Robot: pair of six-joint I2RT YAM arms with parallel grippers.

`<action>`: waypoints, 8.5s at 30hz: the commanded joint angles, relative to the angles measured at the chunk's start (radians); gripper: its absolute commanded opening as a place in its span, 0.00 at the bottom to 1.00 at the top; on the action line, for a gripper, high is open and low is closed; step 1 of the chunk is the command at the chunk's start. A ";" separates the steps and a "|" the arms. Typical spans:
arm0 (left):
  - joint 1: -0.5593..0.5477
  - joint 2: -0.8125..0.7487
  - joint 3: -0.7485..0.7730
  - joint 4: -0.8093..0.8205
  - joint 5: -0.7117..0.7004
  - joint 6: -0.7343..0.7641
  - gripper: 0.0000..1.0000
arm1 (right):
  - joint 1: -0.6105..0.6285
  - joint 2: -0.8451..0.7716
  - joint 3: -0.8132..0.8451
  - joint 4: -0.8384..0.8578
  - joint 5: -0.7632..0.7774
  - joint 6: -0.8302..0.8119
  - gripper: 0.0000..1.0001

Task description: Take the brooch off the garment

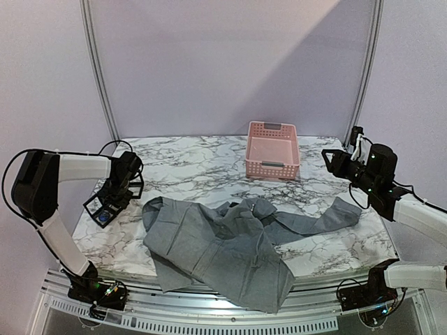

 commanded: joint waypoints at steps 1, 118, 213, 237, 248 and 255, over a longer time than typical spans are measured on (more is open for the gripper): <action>-0.014 -0.010 0.017 0.022 0.029 0.009 0.22 | -0.006 -0.010 -0.016 0.001 0.004 0.009 0.53; -0.689 0.028 0.239 0.492 0.959 -0.113 0.91 | 0.288 0.344 0.288 -1.057 0.261 0.533 0.44; -0.624 0.045 0.287 0.423 1.052 -0.044 0.00 | -0.017 0.534 0.583 -0.910 0.486 0.212 0.00; -0.568 0.080 0.265 0.512 1.187 -0.123 0.00 | 0.293 0.345 0.489 -0.599 -0.332 -0.074 0.57; -0.559 0.092 0.262 0.515 1.189 -0.149 0.00 | 0.483 0.450 0.485 -0.554 -0.364 0.013 0.54; -0.559 0.091 0.261 0.520 1.196 -0.153 0.00 | 0.496 0.504 0.499 -0.525 -0.316 0.034 0.39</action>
